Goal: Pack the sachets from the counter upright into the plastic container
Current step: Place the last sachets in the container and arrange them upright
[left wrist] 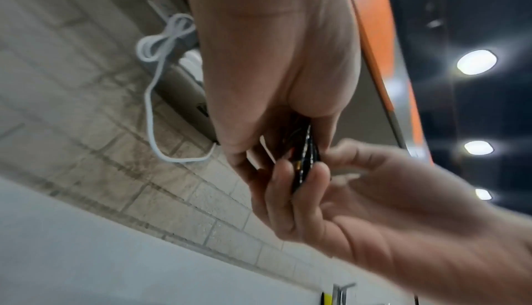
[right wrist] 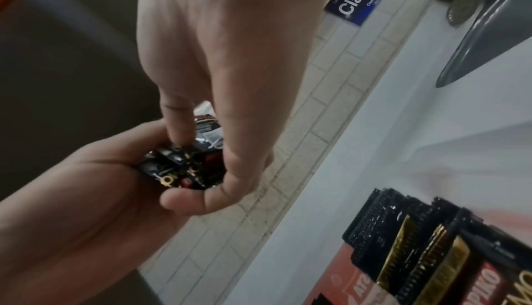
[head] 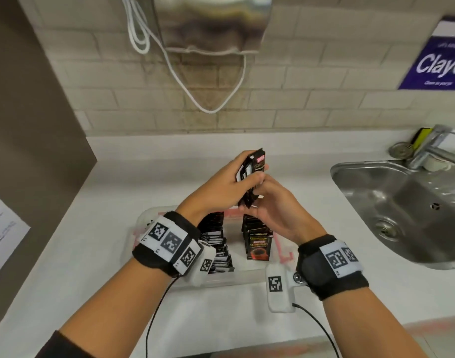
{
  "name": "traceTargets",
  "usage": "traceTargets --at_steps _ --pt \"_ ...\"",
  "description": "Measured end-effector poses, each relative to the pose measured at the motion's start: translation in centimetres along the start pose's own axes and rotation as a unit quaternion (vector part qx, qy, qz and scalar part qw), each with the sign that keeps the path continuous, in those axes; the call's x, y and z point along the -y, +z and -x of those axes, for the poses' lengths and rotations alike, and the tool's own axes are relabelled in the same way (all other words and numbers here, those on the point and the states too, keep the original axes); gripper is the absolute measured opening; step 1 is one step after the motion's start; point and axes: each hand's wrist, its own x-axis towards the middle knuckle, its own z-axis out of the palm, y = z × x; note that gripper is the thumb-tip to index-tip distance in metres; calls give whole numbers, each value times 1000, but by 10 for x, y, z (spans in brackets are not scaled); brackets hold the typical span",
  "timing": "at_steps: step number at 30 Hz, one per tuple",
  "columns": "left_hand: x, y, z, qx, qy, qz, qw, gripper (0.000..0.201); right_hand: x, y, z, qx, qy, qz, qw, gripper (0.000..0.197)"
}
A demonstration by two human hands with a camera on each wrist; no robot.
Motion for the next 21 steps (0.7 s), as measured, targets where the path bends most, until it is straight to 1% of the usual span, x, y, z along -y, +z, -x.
traceTargets --at_steps 2,3,5,7,8,9,10,12,13,14,15,17,18,20,21 --pt "-1 11 -3 7 -15 -62 998 39 3 -3 4 12 3 16 1000 52" --pt "-2 16 -3 16 -23 -75 997 40 3 -5 6 18 4 25 1000 60" --pt "-5 24 -5 36 -33 -63 997 50 4 -8 9 23 6 62 998 70" --pt "-5 30 -8 51 -27 -60 996 64 4 -12 12 14 9 93 995 66" --pt "-5 32 -8 64 -18 -69 995 71 4 -15 13 7 11 100 995 59" --pt "-5 33 -8 81 -17 -71 994 74 4 -18 14 1 10 101 995 51" --pt "-5 34 -8 98 -20 -65 993 69 4 -21 15 -3 11 96 995 43" --pt "-2 35 -7 122 -22 -46 991 48 6 -25 19 -14 13 71 997 24" --pt "-1 35 -6 126 -20 -30 991 45 8 -26 23 -19 16 50 998 15" --pt "0 35 -5 126 -15 -11 992 47 9 -28 26 -20 20 22 999 10" --pt "0 34 -4 124 -7 4 992 46 9 -30 29 -14 25 -6 1000 12" --pt "0 32 -2 110 8 25 994 39 10 -34 34 -1 34 -58 998 12" --pt "-1 31 -1 101 9 36 994 40 9 -35 35 2 33 -74 997 16" --pt "0 33 -1 67 11 42 997 43 7 -37 37 0 32 -80 996 25" --pt "0 35 -1 41 12 36 998 40 6 -37 37 -7 30 -77 997 28"
